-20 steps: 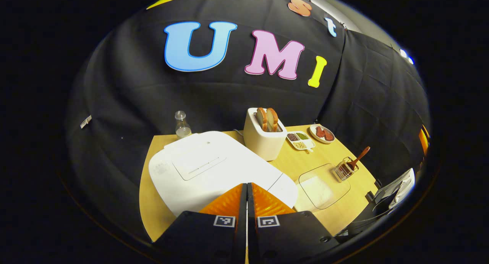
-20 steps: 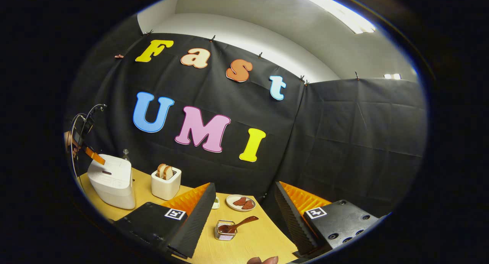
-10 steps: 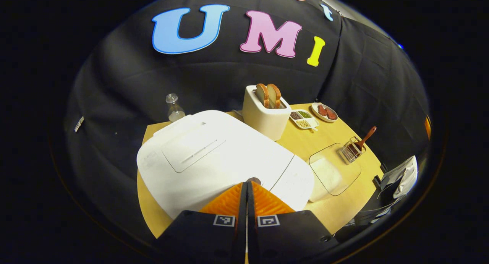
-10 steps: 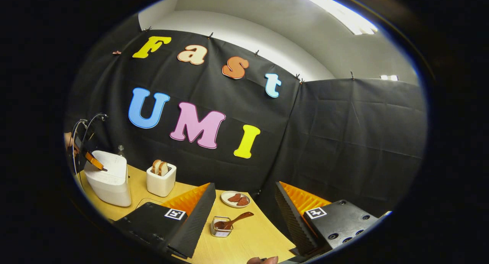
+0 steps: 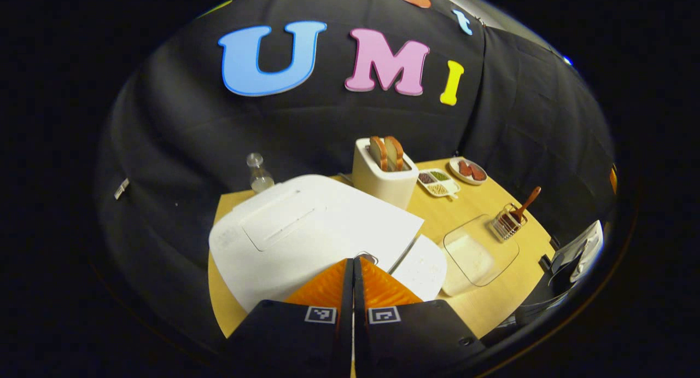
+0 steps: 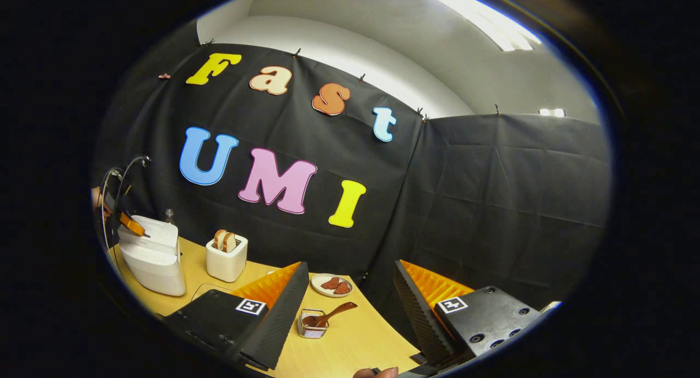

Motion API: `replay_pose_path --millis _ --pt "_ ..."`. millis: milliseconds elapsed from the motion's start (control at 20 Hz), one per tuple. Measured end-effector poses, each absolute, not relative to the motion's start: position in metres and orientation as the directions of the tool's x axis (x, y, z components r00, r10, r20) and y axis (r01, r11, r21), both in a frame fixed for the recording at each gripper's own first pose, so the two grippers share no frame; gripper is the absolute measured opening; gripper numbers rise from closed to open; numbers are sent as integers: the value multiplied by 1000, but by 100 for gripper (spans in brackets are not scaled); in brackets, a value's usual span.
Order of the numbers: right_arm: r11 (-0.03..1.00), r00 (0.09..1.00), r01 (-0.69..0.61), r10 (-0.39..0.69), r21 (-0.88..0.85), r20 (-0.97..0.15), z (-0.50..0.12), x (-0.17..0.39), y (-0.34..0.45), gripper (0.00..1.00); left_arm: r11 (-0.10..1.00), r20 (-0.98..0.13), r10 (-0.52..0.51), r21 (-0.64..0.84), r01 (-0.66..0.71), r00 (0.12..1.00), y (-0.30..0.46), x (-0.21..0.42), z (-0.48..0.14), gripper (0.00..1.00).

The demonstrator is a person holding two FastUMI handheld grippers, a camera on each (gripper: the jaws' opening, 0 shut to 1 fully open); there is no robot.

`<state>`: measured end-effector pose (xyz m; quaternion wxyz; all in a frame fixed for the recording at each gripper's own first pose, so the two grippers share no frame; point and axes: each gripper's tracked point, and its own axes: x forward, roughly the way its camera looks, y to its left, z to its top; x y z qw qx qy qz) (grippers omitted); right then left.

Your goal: Close the left gripper, press the button to open the rice cooker; take a wooden spoon from the chopstick holder with the right hand, scoop a spoonful of rice and pour it into the rice cooker, then put the wooden spoon back into the chopstick holder.

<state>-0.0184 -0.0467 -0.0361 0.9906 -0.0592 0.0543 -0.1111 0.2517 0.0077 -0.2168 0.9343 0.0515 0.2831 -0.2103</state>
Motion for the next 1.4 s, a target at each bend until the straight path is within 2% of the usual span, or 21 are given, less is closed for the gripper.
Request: replay_pose_path --millis 200,400,500,550,600,750,900,1150,1400 --pt "967 967 224 -236 -125 -91 -31 -28 -51 97 941 -348 -294 59 333 890 28 266 -154 7" --pt "966 968 228 -238 -120 -80 -25 -39 -54 97 964 -135 -192 161 213 972 53 258 -93 10" --pt "967 968 228 -238 -118 -81 -24 -43 -56 97 973 -58 -177 139 183 983 53 242 -74 27" --pt "967 968 226 -236 -118 -82 -24 -46 -56 97 976 -33 -181 115 183 983 51 229 -67 60" --pt "967 968 224 -235 -118 -83 -24 -48 -57 97 980 -13 -178 90 179 984 52 220 -62 66" --pt "968 970 216 -228 -124 -87 -26 -52 -59 97 990 86 -144 21 143 986 60 183 -41 94" --pt "970 972 206 -218 -128 -85 -27 -58 -62 97 985 143 -160 -42 168 977 51 142 -27 96" --pt "977 976 185 -196 -103 -99 -39 -57 -79 97 991 109 -118 -55 124 987 40 96 -29 95" --pt "991 975 133 -137 -35 -173 -77 -37 -100 97 997 94 -74 -23 77 993 17 63 -24 95"
